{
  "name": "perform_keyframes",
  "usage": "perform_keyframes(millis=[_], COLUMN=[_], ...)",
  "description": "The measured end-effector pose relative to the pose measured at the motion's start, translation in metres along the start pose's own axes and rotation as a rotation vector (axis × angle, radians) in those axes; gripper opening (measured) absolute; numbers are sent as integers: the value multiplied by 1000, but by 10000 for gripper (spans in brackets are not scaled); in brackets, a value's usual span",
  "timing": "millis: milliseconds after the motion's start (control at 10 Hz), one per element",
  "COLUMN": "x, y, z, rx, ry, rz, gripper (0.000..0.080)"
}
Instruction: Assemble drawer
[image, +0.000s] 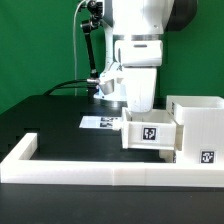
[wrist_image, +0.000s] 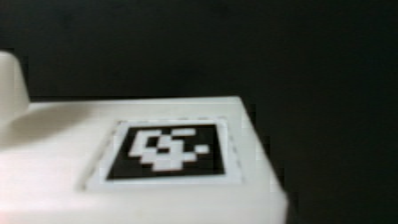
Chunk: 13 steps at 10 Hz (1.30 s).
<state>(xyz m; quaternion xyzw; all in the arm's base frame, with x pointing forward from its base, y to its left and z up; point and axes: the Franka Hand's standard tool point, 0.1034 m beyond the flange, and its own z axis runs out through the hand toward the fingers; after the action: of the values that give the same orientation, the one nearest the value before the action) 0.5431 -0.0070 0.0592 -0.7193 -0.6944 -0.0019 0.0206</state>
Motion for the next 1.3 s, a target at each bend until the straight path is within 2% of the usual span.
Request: perform_keyframes(millis=[1100,1300], x=[5,10], y=[0,2], z=[4,4], rx=[0,-1], ry=[6,6], rz=[-15,-18], gripper=[41,41])
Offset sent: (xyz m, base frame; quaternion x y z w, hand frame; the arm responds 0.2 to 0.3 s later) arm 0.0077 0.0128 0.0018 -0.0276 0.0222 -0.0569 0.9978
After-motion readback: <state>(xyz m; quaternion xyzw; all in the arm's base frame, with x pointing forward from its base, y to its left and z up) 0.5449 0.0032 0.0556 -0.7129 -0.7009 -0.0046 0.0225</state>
